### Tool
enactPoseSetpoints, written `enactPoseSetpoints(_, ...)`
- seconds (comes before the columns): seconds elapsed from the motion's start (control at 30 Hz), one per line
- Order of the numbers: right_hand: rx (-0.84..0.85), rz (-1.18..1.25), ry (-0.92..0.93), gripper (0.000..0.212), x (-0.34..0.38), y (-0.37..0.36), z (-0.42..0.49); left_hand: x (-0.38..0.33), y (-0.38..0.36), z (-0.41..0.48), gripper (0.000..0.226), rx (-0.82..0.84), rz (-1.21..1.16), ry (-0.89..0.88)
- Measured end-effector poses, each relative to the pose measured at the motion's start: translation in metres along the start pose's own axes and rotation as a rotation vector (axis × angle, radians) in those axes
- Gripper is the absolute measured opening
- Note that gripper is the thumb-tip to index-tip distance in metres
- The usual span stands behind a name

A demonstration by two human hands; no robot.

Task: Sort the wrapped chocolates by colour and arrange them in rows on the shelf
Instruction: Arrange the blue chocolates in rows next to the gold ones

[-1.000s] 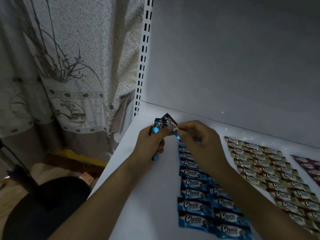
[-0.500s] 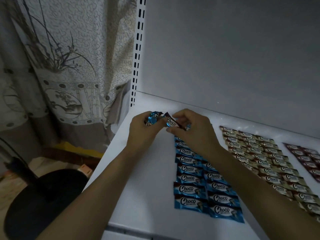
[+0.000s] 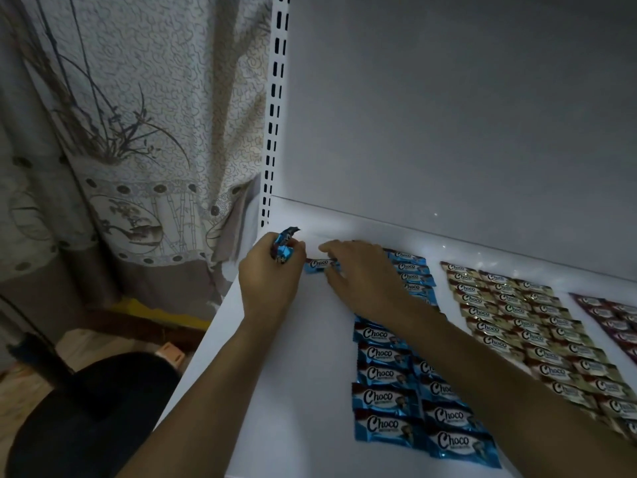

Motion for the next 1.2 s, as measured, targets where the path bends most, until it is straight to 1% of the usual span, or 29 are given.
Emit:
enactPoseSetpoints(0.1, 0.062, -0.037, 0.010, 0.043, 0.007, -0.010, -0.006, 0.001, -0.001, 0.000, 0.022, -0.018, -0.013, 0.017)
enactPoseSetpoints(0.2, 0.096, -0.174, -0.044, 0.053, 0.004, -0.019, 0.000, 0.002, -0.002, -0.001, 0.023, -0.010, -0.019, -0.017)
enactPoseSetpoints(0.3, 0.113, -0.227, -0.101, 0.057, -0.001, -0.024, 0.014, 0.003, -0.003, -0.001, 0.021, 0.006, -0.025, -0.018)
enactPoseSetpoints(0.43, 0.125, -0.268, -0.148, 0.049, -0.012, -0.024, 0.037, 0.002, -0.002, -0.002, 0.022, 0.007, -0.024, -0.033)
enactPoseSetpoints(0.57, 0.181, -0.274, -0.170, 0.041, -0.019, -0.020, 0.046, 0.000, -0.001, -0.003, 0.025, 0.011, -0.036, -0.024)
enactPoseSetpoints(0.6, 0.167, -0.241, -0.165, 0.039, -0.019, -0.018, 0.045, -0.001, -0.001, -0.003, 0.026, 0.011, -0.037, -0.027)
enactPoseSetpoints(0.63, 0.117, -0.155, -0.155, 0.036, -0.017, -0.016, 0.045, -0.003, -0.001, -0.004, 0.024, 0.019, -0.039, -0.034)
enactPoseSetpoints(0.67, 0.034, -0.003, -0.151, 0.032, -0.013, -0.011, 0.045, -0.004, -0.001, -0.004, 0.019, 0.035, -0.038, -0.043)
enactPoseSetpoints(0.7, -0.063, 0.237, -0.179, 0.030, -0.007, -0.005, 0.042, -0.005, -0.001, -0.006, 0.012, 0.060, -0.026, -0.056)
enactPoseSetpoints(0.73, -0.134, 0.525, -0.213, 0.028, 0.001, 0.002, 0.039, -0.006, -0.002, -0.007, 0.010, 0.081, -0.016, -0.067)
enactPoseSetpoints(0.77, -0.174, 0.774, -0.227, 0.027, 0.007, 0.009, 0.034, -0.007, -0.002, -0.008, 0.015, 0.097, -0.015, -0.080)
enactPoseSetpoints(0.8, -0.170, 0.923, -0.220, 0.026, 0.014, 0.017, 0.030, -0.007, -0.003, -0.008, 0.021, 0.115, -0.024, -0.093)
enactPoseSetpoints(0.83, -0.126, 0.960, -0.193, 0.025, 0.018, 0.023, 0.025, -0.007, -0.003, -0.009, 0.026, 0.135, -0.038, -0.100)
enactPoseSetpoints(0.9, -0.022, 0.916, -0.143, 0.020, 0.025, 0.030, 0.018, -0.007, -0.002, -0.009, 0.032, 0.183, -0.053, -0.125)
enactPoseSetpoints(0.97, 0.007, 0.894, -0.147, 0.010, 0.026, 0.031, 0.013, -0.008, -0.002, -0.010, 0.036, 0.239, -0.038, -0.175)
enactPoseSetpoints(1.0, -0.016, 0.923, -0.187, 0.006, 0.025, 0.030, 0.012, -0.008, -0.002, -0.011, 0.037, 0.260, -0.029, -0.190)
enactPoseSetpoints(1.03, -0.058, 0.961, -0.244, 0.007, 0.023, 0.030, 0.010, -0.009, -0.002, -0.012, 0.036, 0.271, -0.032, -0.198)
enactPoseSetpoints(1.13, -0.184, 1.079, -0.412, 0.013, 0.015, 0.031, 0.004, -0.013, -0.001, -0.010, 0.020, 0.261, -0.046, -0.193)
enactPoseSetpoints(1.17, -0.198, 1.119, -0.444, 0.014, 0.013, 0.032, 0.001, -0.013, 0.000, -0.009, 0.015, 0.258, -0.034, -0.189)
enactPoseSetpoints(1.2, -0.196, 1.146, -0.461, 0.014, 0.012, 0.033, -0.001, -0.014, 0.000, -0.009, 0.016, 0.249, -0.014, -0.193)
Point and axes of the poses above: each hand's wrist, its own z-axis towards the middle knuckle, its own y-axis out of the back of the hand, x = y × z, the point moved 1 cm from there along z, towards the middle knuckle, and after that the axes turned 12 degrees about z, right-handed, at the moved point
